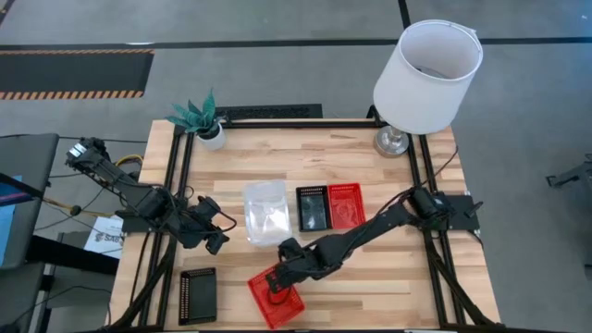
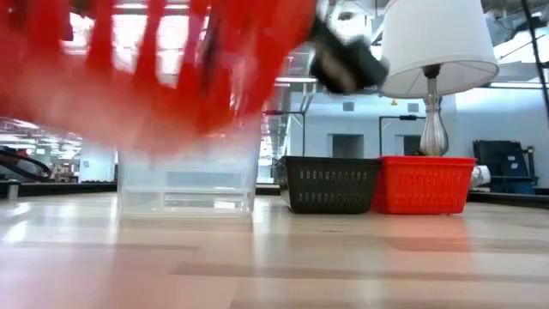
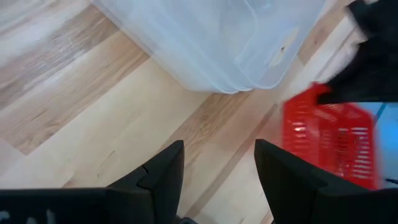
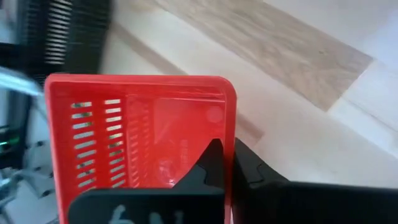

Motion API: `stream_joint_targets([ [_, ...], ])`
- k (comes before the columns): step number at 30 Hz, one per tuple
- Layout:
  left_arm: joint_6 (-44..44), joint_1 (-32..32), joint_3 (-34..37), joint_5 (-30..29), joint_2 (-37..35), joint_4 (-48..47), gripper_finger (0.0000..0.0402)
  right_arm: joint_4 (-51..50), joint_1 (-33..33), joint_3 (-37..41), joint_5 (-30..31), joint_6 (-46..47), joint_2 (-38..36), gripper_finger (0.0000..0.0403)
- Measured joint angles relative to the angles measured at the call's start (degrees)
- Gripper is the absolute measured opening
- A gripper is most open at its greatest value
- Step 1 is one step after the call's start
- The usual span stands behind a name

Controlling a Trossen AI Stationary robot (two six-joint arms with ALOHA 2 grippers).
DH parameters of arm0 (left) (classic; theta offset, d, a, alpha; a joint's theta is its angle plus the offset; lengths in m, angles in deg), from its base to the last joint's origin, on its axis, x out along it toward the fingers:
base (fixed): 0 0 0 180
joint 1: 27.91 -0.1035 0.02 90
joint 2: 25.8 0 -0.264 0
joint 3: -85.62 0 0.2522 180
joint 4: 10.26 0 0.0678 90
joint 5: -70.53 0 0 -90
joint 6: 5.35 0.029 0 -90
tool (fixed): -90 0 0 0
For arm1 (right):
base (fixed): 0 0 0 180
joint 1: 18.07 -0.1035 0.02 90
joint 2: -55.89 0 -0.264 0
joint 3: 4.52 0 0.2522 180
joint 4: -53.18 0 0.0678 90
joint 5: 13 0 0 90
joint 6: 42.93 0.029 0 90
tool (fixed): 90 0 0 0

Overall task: Stack baskets by color
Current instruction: Stack the bottom red bin on the top red bin

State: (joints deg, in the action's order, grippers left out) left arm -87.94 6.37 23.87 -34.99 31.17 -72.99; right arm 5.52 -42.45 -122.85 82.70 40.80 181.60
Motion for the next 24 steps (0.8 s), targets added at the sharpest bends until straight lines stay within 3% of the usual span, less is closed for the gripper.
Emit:
stream_joint_targets([
  [4, 0.04, 0.00, -0.01, -0.15, 0.00, 0.00, 0.0183, -4.74, -0.33, -0.04, 0.52, 0.67, -5.46, 0.0012],
  [9, 0.31, 0.00, -0.02, -0.33, 0.00, 0.04, 0.0183, -13.83, -4.25, -0.05, 7.51, 6.82, -12.32, 0.0007],
  [14, 0.44, -0.01, -0.02, -0.45, 0.00, 0.07, 0.0183, -29.55, -10.14, -0.01, 12.02, 18.54, -17.21, 0.0012],
  [24, -0.53, -0.02, -0.02, -2.42, -0.02, 0.07, 0.0183, -52.60, -19.15, 0.00, 12.73, 38.28, -22.57, 0.0006],
])
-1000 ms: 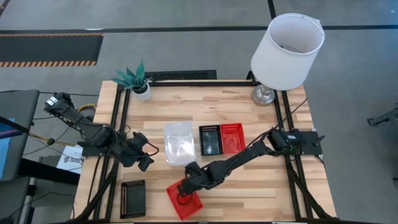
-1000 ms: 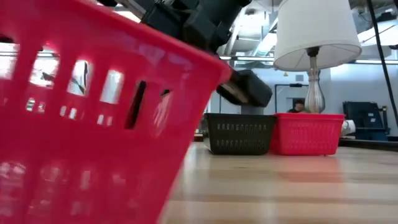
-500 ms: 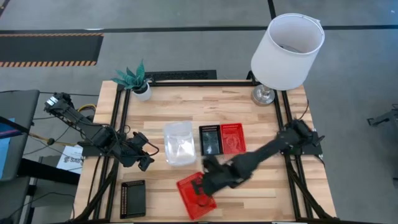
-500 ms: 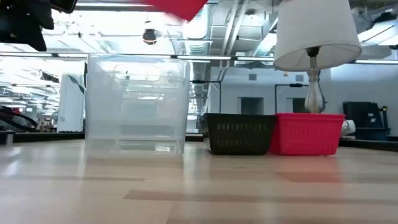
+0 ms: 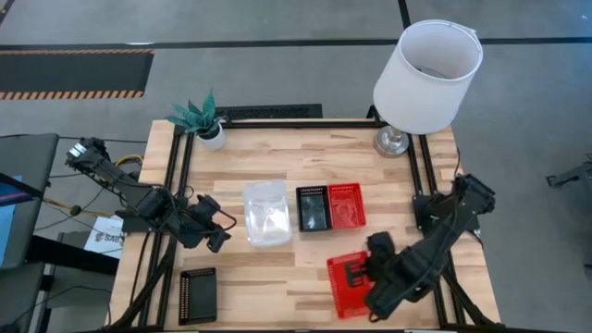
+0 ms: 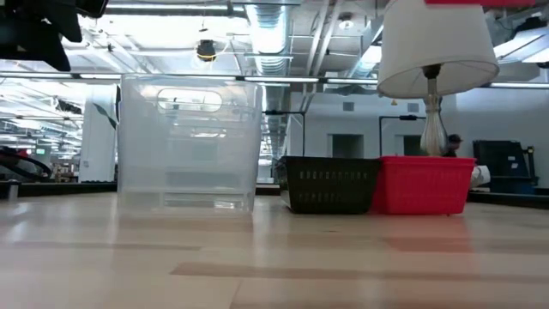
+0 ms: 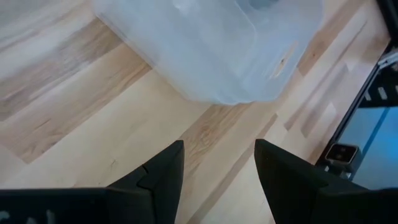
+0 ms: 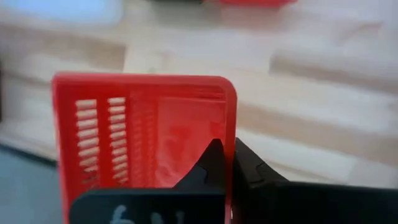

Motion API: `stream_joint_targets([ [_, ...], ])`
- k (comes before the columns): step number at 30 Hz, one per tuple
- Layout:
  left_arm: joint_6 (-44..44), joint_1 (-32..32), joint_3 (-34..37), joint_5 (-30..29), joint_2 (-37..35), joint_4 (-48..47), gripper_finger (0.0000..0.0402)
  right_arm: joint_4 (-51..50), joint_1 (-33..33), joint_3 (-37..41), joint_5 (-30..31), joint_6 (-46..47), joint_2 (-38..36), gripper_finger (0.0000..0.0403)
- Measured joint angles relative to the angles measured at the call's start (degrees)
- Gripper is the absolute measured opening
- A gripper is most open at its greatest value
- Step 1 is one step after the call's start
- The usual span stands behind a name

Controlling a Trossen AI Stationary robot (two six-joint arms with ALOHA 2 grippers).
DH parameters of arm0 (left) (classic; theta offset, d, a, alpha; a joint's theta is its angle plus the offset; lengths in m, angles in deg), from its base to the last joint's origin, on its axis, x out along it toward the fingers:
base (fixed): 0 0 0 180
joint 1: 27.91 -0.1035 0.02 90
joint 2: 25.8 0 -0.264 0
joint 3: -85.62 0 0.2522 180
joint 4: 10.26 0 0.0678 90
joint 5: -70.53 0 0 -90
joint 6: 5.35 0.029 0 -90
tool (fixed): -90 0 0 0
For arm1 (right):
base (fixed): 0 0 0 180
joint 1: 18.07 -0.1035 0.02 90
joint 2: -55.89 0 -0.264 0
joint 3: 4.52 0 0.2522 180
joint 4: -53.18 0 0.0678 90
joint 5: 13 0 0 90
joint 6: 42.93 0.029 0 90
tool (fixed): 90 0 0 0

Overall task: Stack baskets by color
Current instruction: Stack the bottom red bin on the top red bin

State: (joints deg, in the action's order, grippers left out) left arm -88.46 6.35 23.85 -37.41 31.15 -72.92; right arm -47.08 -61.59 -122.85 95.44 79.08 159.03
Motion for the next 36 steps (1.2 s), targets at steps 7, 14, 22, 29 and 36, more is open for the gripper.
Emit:
stream_joint_targets([
  [7, -3.34, 0.00, 0.00, -3.13, 0.00, 1.54, 0.0183, -3.22, -1.42, 7.17, 2.52, 2.49, -8.58, 0.0008],
  [14, -4.93, 0.00, -0.02, -6.11, 0.00, 3.75, 0.0183, -3.08, -1.42, 19.82, 3.13, 3.26, -21.35, 0.0011],
  [22, -8.50, 0.00, -0.04, -9.93, 0.00, 3.65, 0.0183, -2.76, -0.07, 31.54, 3.43, 2.65, -31.33, 0.0011],
  [29, -9.73, -0.02, -0.04, -12.05, 0.00, 4.05, 0.0183, -0.58, 3.07, 40.08, 6.36, 0.64, -39.10, 0.0011],
  [36, -8.37, -0.02, -0.04, -12.87, 0.00, 5.14, 0.0183, 0.90, 10.44, 45.39, 7.70, -4.52, -46.01, 0.0014],
])
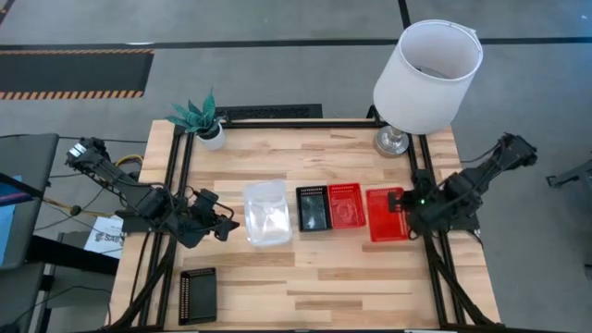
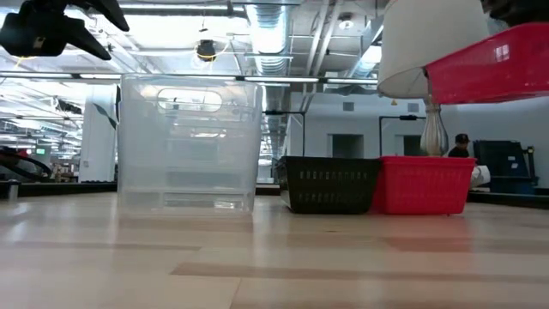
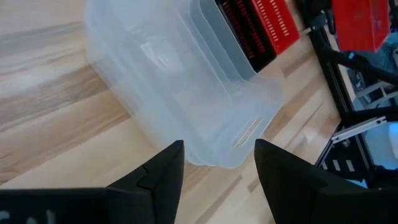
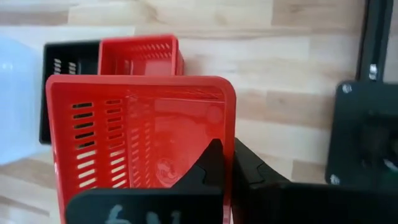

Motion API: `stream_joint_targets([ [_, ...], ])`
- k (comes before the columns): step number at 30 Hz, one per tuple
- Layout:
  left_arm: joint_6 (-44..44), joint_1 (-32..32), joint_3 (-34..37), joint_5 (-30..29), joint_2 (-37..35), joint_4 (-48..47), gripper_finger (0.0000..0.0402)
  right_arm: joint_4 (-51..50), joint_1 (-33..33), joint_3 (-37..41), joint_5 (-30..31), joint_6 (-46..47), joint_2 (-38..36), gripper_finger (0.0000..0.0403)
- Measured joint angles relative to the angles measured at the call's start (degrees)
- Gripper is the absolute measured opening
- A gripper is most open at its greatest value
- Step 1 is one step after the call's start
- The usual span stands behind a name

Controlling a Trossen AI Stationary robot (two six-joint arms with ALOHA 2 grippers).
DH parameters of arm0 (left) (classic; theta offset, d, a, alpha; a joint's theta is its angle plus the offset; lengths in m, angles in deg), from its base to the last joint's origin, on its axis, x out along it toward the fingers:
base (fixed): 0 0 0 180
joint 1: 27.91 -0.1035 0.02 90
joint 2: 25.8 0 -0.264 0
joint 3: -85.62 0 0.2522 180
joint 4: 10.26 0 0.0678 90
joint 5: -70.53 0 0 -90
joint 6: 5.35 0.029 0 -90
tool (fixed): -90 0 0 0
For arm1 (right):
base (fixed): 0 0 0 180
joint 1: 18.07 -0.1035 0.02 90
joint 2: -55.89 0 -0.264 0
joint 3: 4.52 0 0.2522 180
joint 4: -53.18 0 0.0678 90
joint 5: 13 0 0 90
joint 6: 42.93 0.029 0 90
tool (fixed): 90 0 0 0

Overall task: Stack baskets by color
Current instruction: Stack the bottom red bin on the top red bin

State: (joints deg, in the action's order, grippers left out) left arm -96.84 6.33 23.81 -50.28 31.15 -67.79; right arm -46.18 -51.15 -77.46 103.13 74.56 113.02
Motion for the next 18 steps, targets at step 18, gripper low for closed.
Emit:
stream_joint_targets([
  [18, 0.38, 0.00, 0.00, -0.08, 0.00, -0.02, 0.0183, 20.41, 27.41, 3.31, -1.94, -34.50, -1.47, 0.0011],
])
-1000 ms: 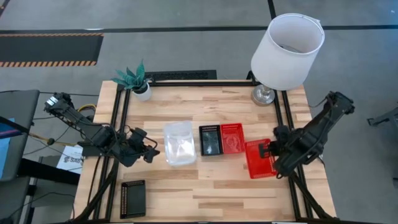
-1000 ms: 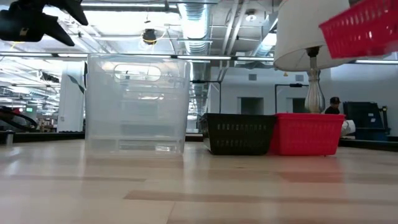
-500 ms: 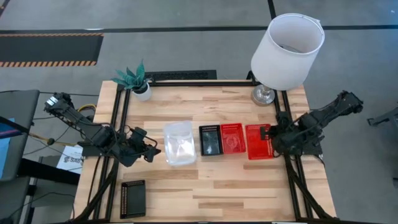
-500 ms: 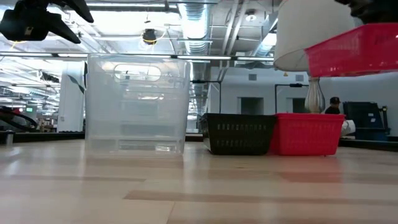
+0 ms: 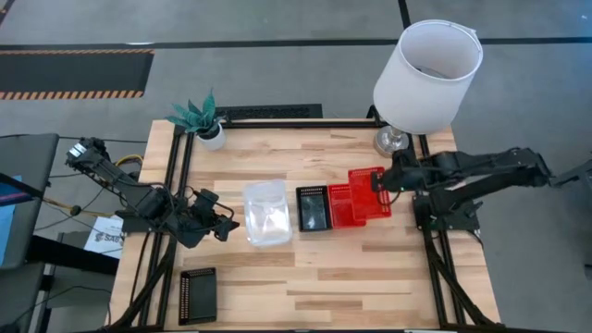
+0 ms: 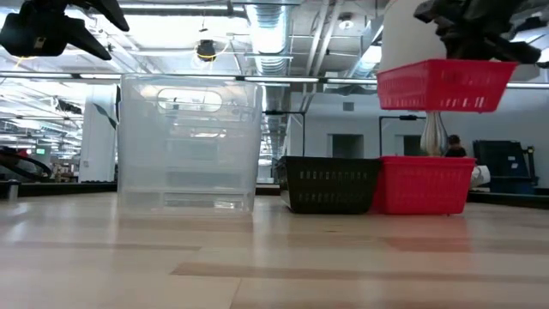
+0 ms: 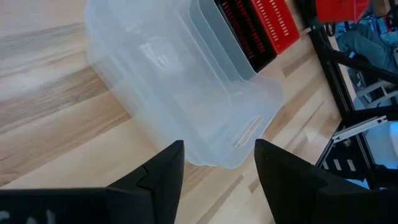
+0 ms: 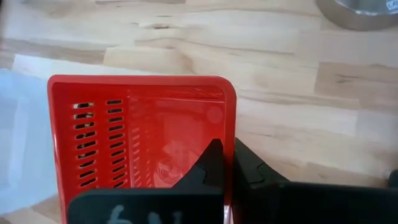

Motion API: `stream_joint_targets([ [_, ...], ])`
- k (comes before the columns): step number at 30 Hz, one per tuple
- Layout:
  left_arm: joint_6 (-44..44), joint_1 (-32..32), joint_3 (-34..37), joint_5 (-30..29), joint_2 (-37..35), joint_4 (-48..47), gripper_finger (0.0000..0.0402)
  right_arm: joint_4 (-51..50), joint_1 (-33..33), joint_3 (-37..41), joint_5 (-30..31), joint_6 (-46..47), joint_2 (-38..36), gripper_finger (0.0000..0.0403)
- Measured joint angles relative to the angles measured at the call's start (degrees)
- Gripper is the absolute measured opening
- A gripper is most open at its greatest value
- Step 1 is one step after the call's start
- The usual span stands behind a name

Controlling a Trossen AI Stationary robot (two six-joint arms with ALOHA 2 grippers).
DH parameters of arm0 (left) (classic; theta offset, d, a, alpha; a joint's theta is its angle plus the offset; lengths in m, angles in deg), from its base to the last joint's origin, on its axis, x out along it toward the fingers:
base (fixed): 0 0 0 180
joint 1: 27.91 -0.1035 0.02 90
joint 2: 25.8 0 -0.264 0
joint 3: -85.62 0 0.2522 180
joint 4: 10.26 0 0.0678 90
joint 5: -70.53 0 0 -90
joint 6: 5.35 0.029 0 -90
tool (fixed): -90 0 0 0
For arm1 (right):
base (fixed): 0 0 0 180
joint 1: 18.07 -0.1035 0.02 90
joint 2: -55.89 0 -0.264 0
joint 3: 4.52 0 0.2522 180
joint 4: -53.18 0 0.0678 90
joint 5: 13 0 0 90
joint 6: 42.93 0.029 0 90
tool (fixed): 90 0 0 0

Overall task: Stack baskets by color
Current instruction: Stack the bottom red bin on the top red bin

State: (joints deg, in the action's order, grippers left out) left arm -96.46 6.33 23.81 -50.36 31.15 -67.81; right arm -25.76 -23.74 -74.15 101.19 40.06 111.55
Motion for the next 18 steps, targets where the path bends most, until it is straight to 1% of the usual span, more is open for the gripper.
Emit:
stream_joint_targets([
  [4, 0.02, 0.00, 0.00, 0.00, 0.00, -0.02, 0.0183, 2.46, 4.90, 0.00, -2.34, -4.19, -0.07, 0.0015],
  [8, 0.02, 0.00, 0.00, -0.04, 0.00, -0.02, 0.0183, 5.51, 8.09, 0.00, -4.67, -8.73, -0.08, 0.0010],
  [12, 0.02, 0.00, 0.00, -0.16, 0.00, 0.00, 0.0183, 7.61, 9.71, -0.09, -6.04, -11.41, 1.45, 0.0008],
  [18, 0.02, 0.02, 0.00, -0.92, 0.02, 0.16, 0.0183, 7.72, 11.38, -0.05, -8.18, -14.01, 5.38, 0.0015],
])
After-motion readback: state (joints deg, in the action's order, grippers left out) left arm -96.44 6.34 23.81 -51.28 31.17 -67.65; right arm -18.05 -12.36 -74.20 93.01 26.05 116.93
